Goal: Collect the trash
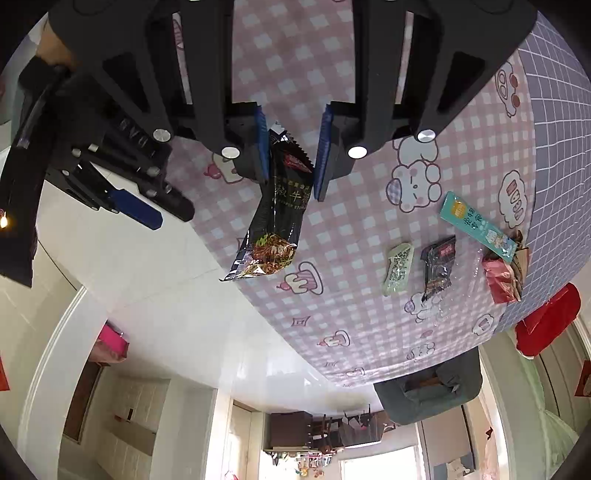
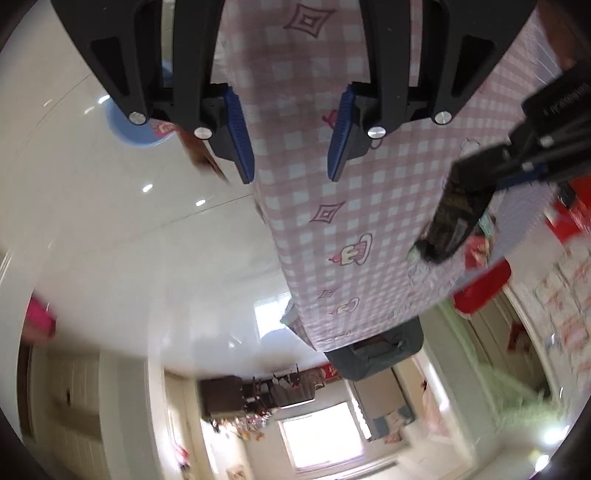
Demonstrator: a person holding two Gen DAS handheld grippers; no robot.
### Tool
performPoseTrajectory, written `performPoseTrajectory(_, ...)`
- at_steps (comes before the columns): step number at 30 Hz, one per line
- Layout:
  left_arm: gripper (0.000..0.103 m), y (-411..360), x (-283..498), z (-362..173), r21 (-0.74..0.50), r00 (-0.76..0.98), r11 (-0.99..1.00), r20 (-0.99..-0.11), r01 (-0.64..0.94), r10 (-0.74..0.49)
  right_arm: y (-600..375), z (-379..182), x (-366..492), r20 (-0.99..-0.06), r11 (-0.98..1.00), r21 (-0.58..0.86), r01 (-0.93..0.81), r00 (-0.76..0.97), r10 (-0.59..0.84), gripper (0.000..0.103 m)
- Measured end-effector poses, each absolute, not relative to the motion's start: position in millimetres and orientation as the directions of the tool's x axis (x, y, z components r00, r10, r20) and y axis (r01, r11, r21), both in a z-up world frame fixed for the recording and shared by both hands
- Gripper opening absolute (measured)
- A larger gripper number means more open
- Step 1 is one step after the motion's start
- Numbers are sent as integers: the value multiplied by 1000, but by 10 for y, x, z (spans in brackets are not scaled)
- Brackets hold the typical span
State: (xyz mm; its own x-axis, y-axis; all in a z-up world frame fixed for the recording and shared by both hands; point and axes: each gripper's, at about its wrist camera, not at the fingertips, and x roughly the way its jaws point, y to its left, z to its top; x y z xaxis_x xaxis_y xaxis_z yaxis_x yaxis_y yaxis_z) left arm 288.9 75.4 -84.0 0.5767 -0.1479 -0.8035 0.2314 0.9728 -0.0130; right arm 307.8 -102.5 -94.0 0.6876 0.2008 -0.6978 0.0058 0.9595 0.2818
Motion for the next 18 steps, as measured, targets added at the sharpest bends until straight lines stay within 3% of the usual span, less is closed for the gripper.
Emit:
performPoseTrajectory(5, 22, 622, 2952, -913, -23, 558, 963, -811, 269, -176, -1035, -802, 2941, -643, 959, 283, 1, 742, 189, 42)
performPoseTrajectory(18, 22, 550, 2934, -923, -42, 553, 961, -811, 274, -193, -1186, -682, 2861, -622, 956, 294, 4, 760, 188, 42)
